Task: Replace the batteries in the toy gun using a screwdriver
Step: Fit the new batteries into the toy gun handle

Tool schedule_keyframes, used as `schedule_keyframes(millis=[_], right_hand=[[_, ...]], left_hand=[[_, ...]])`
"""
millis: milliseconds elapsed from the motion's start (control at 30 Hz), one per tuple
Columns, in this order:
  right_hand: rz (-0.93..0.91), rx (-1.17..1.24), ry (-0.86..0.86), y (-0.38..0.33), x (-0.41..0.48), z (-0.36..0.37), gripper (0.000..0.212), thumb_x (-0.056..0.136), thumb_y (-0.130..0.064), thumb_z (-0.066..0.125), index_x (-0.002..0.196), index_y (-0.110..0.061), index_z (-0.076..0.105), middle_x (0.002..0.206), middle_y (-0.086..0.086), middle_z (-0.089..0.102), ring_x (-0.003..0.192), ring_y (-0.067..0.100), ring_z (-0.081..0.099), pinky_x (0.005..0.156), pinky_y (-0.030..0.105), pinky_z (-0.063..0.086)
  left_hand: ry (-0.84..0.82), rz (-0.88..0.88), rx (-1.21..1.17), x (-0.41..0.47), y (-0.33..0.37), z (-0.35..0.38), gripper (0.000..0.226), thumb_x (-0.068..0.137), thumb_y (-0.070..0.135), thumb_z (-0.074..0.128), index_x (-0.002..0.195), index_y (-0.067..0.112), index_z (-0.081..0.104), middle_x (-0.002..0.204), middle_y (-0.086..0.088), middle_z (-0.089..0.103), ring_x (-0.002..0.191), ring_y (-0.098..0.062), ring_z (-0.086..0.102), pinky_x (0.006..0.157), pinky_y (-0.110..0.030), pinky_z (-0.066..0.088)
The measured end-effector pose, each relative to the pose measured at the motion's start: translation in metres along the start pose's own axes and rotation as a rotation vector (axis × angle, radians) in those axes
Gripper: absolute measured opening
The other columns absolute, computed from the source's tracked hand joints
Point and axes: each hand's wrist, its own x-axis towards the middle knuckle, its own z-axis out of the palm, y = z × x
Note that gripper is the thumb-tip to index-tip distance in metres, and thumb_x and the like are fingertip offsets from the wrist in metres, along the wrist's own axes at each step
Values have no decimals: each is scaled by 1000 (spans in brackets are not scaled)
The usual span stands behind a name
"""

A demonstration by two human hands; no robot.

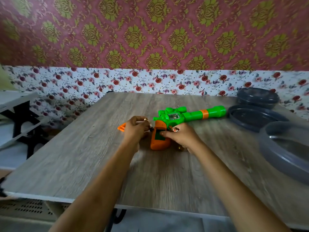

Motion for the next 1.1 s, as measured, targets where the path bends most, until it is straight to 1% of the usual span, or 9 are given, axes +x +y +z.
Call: schedule_keyframes(millis=[100,200,300,400,600,733,867,967,1100], right_hand=[[-2,96,-64,2,11,10,40,58,-34,78,85,-7,69,88,11,71,83,25,65,70,32,50],[-32,198,-85,5,10,14,48,52,-35,79,93,-11,69,95,12,72,90,27,66,79,44,56],[-68,308,-115,8,3,7,17,72,-15,76,85,-18,66,73,3,65,66,17,58,53,26,47],[-80,354,-223,4,-5,-1,13,78,-11,72,81,-19,62,43,-11,53,39,-1,47,34,11,30],[-40,364,-227,1,-8,1,32,70,-19,79,99,-15,67,49,-12,54,32,-1,41,31,13,25],[55,455,-177,1,-9,1,45,75,-23,74,116,-8,61,74,0,56,24,1,34,28,12,19],[99,536,-189,-5,-17,-1,44,77,-10,72,118,-4,60,62,-2,55,23,-1,39,26,11,21],[102,580,-187,-8,-22,-2,42,76,-4,72,117,-4,61,39,-10,55,23,-2,40,26,10,24],[108,586,-170,-11,-26,-4,38,75,1,72,112,-3,63,44,-8,54,24,-3,40,26,10,25]], left_hand=[[-81,-10,23,-4,-1,2,12,88,5,61,82,14,56,75,-3,59,67,-12,59,55,-19,52],[-88,78,79,-4,-4,5,9,86,7,66,85,11,58,75,-3,61,68,-10,60,59,-19,52],[-64,129,118,-2,-6,7,14,84,11,68,94,9,58,81,-6,65,77,-18,64,69,-32,54],[-30,130,81,-2,-8,10,16,85,10,67,97,8,56,86,-10,66,80,-21,63,73,-35,53],[2,107,21,-7,-6,11,18,87,10,65,99,7,52,90,-12,67,75,-17,62,64,-30,50],[-33,120,24,-11,-4,12,16,87,9,64,95,10,51,86,-6,66,73,-12,61,61,-28,49],[-45,258,41,-12,-1,14,17,85,1,64,90,12,52,77,-5,65,66,-6,63,65,-26,52],[-30,434,250,-13,1,13,23,82,4,67,100,14,55,76,-3,68,68,-3,64,69,-18,50],[-34,524,442,-16,3,13,21,79,11,72,99,14,65,73,8,64,65,4,60,59,-2,42]])
